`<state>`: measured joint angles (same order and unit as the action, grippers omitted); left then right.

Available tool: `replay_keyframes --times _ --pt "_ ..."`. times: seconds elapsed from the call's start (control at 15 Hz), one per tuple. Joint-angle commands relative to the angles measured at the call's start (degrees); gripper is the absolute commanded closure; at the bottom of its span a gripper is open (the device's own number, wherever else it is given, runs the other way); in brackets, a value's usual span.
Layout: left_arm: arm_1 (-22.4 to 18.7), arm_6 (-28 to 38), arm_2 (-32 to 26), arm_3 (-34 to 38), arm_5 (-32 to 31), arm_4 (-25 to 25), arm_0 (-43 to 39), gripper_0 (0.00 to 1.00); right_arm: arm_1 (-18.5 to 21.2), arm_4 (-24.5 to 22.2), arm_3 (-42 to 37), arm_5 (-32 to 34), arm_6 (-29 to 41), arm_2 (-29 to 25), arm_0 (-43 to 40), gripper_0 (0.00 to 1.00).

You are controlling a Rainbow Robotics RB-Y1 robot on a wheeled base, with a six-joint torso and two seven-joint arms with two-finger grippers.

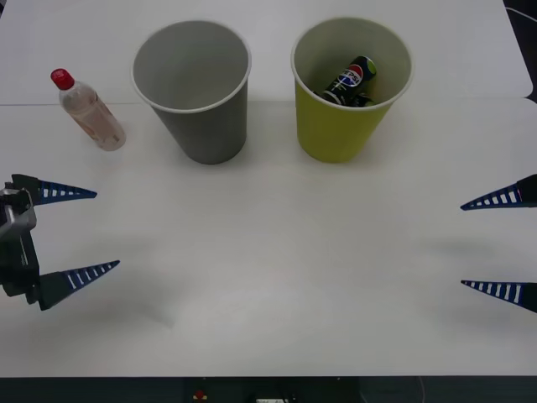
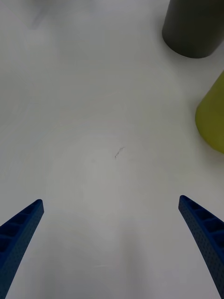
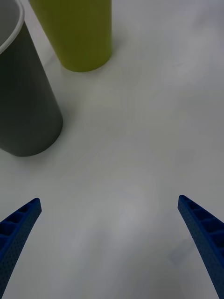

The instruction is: Put the can into the green bin and the plastic bottle into the gray bin

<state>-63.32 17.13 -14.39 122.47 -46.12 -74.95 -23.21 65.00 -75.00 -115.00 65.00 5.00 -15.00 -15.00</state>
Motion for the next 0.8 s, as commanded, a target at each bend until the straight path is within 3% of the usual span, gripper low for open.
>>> replay_keyframes --times 0.07,0.27,0.4,0.53,0.8 --pt "-0.1 5.7 2.3 0.0 7.6 1.4 -2.0 0.00 0.0 0.0 0.0 0.0 0.0 0.0 0.0 0.00" --pt "-1.2 7.8 8.1 -0.1 21.7 4.2 -3.7 0.00 0.0 0.0 0.0 0.0 0.0 0.0 0.0 0.00" --pt "-2.0 8.3 11.5 -1.1 27.8 8.6 -3.5 0.00 0.0 0.0 0.0 0.0 0.0 0.0 0.0 0.00" --pt "-2.3 8.2 14.7 -2.4 32.1 14.0 -2.5 0.00 0.0 0.0 0.0 0.0 0.0 0.0 0.0 0.00" --pt "-2.3 8.4 18.6 -5.2 37.3 18.6 0.4 0.00 0.0 0.0 0.0 0.0 0.0 0.0 0.0 0.00"
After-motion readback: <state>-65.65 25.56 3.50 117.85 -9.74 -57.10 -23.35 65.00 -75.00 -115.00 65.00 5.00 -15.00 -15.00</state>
